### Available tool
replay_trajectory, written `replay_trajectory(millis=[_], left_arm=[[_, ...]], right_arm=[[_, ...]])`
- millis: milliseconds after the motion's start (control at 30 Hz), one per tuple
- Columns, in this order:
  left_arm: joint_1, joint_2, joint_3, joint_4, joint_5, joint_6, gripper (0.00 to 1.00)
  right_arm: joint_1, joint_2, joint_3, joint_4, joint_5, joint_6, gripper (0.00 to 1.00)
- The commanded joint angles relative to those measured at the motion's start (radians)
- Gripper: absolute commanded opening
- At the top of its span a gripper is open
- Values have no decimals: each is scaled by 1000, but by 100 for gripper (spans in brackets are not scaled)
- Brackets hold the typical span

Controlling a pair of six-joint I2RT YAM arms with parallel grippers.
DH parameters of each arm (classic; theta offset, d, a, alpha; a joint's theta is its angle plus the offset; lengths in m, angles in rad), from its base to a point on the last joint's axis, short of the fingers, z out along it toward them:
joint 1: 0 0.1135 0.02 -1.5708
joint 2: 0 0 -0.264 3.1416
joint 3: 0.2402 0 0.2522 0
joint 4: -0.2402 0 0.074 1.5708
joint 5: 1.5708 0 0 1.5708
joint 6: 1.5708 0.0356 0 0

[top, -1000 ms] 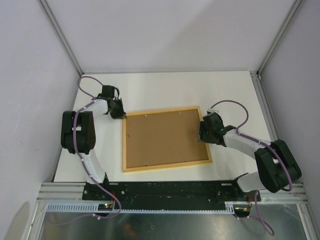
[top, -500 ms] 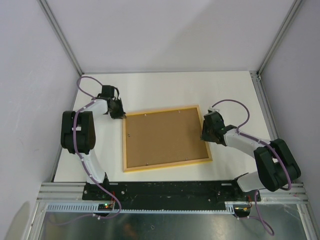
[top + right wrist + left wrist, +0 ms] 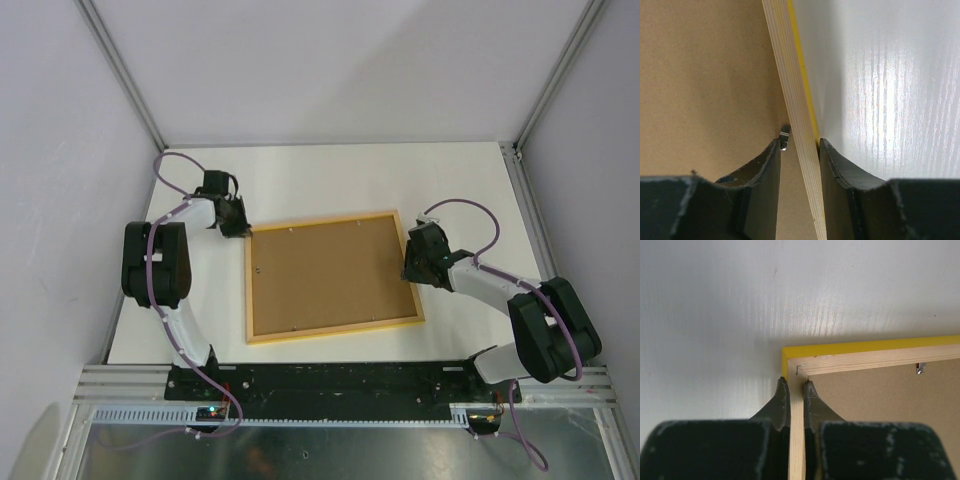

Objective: Put the photo into the frame

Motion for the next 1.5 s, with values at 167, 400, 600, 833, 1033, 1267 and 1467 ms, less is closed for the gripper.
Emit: replay_trajectory(millis=[167, 400, 600, 833, 1033, 1267, 1467], left_arm=[[-8, -18, 53, 36, 28, -31, 0], [-10, -16, 50, 36, 27, -31, 0], [-11, -14, 51, 36, 27, -32, 0], [-11, -14, 54, 35, 24, -36, 0], [-13, -11, 54, 36, 21, -43, 0], [-13, -8, 60, 35, 27, -52, 0], [-16, -16, 79, 35, 66, -53, 7]], right_arm=[[-16, 2, 23, 20, 4, 16, 47], [-46, 12, 35, 35, -1, 24, 47], [-46, 39, 36, 52, -16, 33, 46], [-35, 39, 37, 20, 4, 13, 42], [-32, 36, 37, -6, 8, -18, 18], [-32, 30, 37, -9, -1, -25, 0], [-37, 28, 37, -10, 7, -9, 0]])
